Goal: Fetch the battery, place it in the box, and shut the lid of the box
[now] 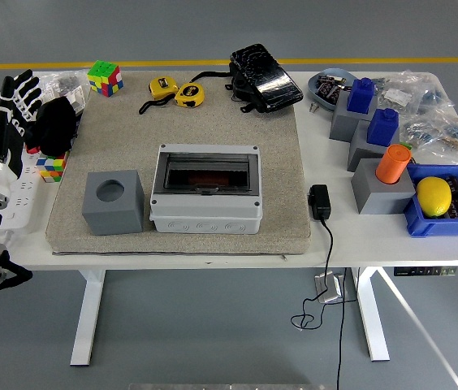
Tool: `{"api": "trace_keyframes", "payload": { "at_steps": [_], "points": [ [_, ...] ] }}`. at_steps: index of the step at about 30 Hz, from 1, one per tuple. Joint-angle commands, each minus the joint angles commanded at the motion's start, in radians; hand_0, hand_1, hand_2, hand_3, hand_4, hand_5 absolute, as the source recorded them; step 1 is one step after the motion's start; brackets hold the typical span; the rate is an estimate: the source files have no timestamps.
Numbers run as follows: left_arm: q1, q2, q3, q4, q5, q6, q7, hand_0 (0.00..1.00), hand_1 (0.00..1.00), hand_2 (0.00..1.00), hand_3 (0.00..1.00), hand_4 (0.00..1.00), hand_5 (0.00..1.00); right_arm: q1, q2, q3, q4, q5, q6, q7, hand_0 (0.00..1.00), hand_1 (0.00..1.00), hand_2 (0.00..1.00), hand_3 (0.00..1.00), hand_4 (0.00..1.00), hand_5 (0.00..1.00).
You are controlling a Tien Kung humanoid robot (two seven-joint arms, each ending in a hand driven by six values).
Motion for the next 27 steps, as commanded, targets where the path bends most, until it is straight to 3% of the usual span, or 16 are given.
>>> {"api": "trace_keyframes", "payload": {
  "at_steps": [27],
  "points": [
    [-0.002, 0.000, -0.004, -0.003, 0.008, 0.015, -0.010, 0.912, 0.921, 0.902, 0.886, 0.998, 0.998, 0.002, 0.003, 0.001, 0.000, 0.005, 0.000, 0.000, 0.848, 0.823, 0.782, 0.809, 0.998, 0.998]
  ]
}}
